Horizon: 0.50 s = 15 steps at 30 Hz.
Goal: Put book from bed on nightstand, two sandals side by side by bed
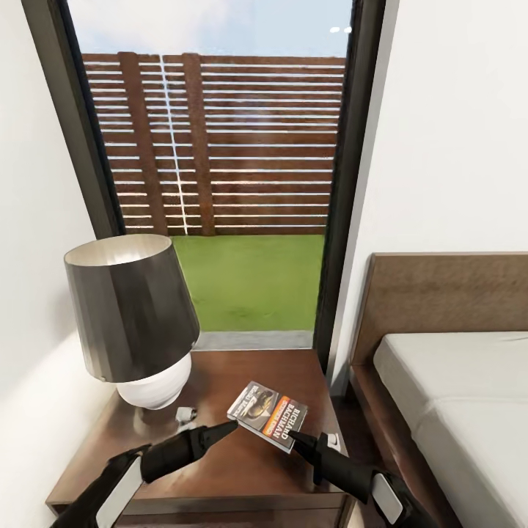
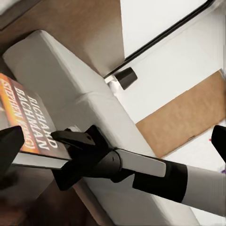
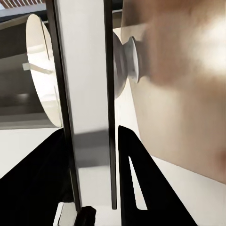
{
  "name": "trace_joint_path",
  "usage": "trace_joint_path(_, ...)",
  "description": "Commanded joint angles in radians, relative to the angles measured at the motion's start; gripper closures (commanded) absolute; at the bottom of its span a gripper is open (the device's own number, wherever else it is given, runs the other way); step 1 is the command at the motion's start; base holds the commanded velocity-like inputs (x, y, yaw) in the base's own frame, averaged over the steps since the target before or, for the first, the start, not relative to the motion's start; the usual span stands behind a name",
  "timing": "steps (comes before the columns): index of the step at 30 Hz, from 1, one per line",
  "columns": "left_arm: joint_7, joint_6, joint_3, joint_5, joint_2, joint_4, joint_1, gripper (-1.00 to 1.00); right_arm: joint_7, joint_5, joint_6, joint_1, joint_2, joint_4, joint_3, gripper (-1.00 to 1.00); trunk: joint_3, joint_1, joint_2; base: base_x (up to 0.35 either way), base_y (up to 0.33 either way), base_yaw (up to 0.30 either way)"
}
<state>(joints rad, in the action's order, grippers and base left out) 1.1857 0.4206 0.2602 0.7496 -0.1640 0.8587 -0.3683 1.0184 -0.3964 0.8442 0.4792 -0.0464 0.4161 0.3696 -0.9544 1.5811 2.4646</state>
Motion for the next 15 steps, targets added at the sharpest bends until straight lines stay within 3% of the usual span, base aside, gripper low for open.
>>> trace_joint_path(1, 0.000, 0.011, 0.004, 0.010, 0.000, 0.006, -0.001, -1.00, 0.002, 0.002, 0.004, 0.001, -0.001, 0.000, 0.005, 1.00, -0.001, 0.000, 0.000, 0.000, 0.000, 0.000)
trace_joint_path(15, 0.000, 0.012, 0.005, 0.013, -0.002, 0.011, 0.000, -1.00, 0.002, 0.002, 0.004, 0.001, -0.001, 0.000, 0.005, 1.00, -0.001, 0.000, 0.000, 0.000, 0.000, 0.000)
